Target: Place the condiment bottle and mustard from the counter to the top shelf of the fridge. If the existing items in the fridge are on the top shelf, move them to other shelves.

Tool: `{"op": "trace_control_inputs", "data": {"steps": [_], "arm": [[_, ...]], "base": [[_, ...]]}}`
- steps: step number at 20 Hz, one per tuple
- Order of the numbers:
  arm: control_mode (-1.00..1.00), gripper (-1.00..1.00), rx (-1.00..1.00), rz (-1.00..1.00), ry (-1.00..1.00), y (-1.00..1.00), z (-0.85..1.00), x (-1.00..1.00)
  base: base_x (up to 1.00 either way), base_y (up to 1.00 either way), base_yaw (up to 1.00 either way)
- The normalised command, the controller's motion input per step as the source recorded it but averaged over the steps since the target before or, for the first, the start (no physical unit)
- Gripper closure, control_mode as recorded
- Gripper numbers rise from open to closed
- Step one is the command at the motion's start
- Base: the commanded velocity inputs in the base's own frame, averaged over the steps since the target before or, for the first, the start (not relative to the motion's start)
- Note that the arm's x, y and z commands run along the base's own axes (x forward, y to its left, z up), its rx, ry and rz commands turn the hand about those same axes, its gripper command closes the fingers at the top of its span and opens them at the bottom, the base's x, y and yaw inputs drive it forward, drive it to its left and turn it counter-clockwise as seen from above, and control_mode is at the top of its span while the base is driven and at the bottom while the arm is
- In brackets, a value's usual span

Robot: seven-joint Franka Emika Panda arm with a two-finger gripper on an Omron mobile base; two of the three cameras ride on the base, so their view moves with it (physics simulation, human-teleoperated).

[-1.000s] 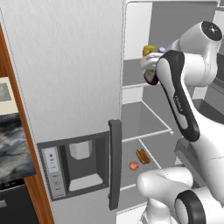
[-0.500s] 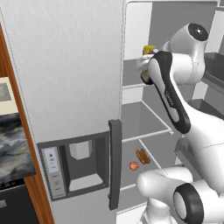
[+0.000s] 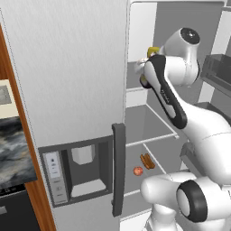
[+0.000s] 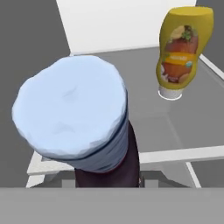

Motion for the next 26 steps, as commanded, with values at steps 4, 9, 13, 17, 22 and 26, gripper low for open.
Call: {"op": "trace_control_inputs", "data": {"steps": [4, 9, 13, 17, 22, 26], "arm": [[-1.00, 1.00, -0.02, 0.00, 0.02, 0.13, -0.27, 0.34], [-1.00, 1.00, 0.00, 0.00, 0.00, 0.04, -0.02, 0.53], [-1.00, 1.00, 0.00, 0.00, 0.00, 0.02, -0.04, 0.56], [-1.00, 1.00, -0.01, 0.00, 0.01, 0.00, -0.29, 0.42], [-1.00, 1.00, -0.02, 0.00, 0.01, 0.00, -0.38, 0.23], [-1.00, 1.00, -0.02, 0.00, 0.00, 0.00, -0.16, 0.15]], "base": [[0.00, 0.00, 0.00], [0.00, 0.00, 0.00], [0.00, 0.00, 0.00], [0.00, 0.00, 0.00], [0.00, 0.00, 0.00], [0.00, 0.00, 0.00]]}}
